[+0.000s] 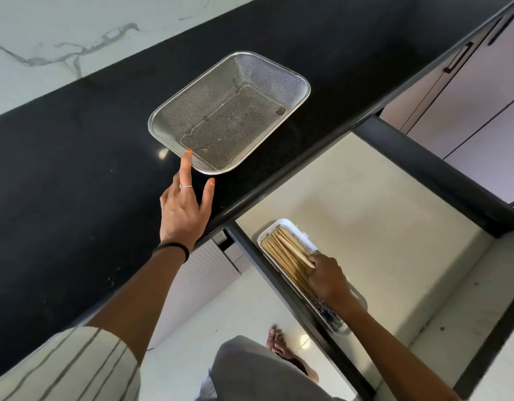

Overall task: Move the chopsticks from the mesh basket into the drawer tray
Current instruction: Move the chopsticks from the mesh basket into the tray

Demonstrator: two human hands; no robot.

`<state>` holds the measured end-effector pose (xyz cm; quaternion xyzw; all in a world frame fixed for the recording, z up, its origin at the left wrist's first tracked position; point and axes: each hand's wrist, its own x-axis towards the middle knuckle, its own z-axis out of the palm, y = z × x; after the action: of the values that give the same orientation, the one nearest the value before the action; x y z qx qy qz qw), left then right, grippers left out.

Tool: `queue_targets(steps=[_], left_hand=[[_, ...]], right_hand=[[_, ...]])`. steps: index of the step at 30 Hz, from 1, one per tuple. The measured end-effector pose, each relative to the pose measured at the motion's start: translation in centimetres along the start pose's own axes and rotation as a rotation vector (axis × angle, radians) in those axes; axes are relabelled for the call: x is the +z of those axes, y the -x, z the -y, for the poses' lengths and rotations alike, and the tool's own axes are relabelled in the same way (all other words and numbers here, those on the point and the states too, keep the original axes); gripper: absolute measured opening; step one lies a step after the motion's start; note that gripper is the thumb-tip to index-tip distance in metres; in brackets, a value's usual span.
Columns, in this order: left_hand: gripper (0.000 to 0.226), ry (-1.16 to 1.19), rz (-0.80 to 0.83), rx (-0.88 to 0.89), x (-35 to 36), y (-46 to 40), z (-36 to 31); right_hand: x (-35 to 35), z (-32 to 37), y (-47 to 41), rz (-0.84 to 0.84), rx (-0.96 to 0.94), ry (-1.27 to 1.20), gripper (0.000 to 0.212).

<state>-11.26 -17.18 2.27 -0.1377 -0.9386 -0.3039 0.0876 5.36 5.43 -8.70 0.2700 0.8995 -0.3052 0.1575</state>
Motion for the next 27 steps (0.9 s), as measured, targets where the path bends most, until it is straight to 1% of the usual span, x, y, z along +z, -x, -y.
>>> queue_targets(steps=[4, 8, 14, 19, 23, 25, 27], left_hand=[[0.065, -0.004, 0.006, -0.002, 0.0, -0.1, 0.0], [0.066, -0.006, 0.008, -0.007, 0.0, 0.0, 0.0], [0.066, -0.008, 0.001, -0.004, 0.0, -0.1, 0.1], [0.066, -0.012, 0.001, 0.001, 0.0, -0.1, 0.1], [0.066, -0.007, 0.001, -0.001, 0.0, -0.1, 0.0], [0.065, -0.009, 0.001, -0.001, 0.0, -0.1, 0.0], [0.065, -0.009, 0.001, -0.003, 0.0, -0.1, 0.0]], right_hand=[[0.1, 0.2, 0.3, -0.038, -0.071, 0.016, 0.035], [0.4, 0.3, 0.5, -0.054, -0.158, -0.021, 0.034], [0.5, -0.1, 0.9, -0.081, -0.2, -0.093, 0.034], [0.7, -1.3, 1.4, 0.003, -0.219, -0.014, 0.034], [1.5, -2.3, 1.8, 0.105, -0.266, 0.074, 0.037], [1.7, -3.0, 2.0, 0.139, -0.337, 0.191, 0.044], [1.7, -3.7, 2.0, 0.135, -0.42, 0.241, 0.051]])
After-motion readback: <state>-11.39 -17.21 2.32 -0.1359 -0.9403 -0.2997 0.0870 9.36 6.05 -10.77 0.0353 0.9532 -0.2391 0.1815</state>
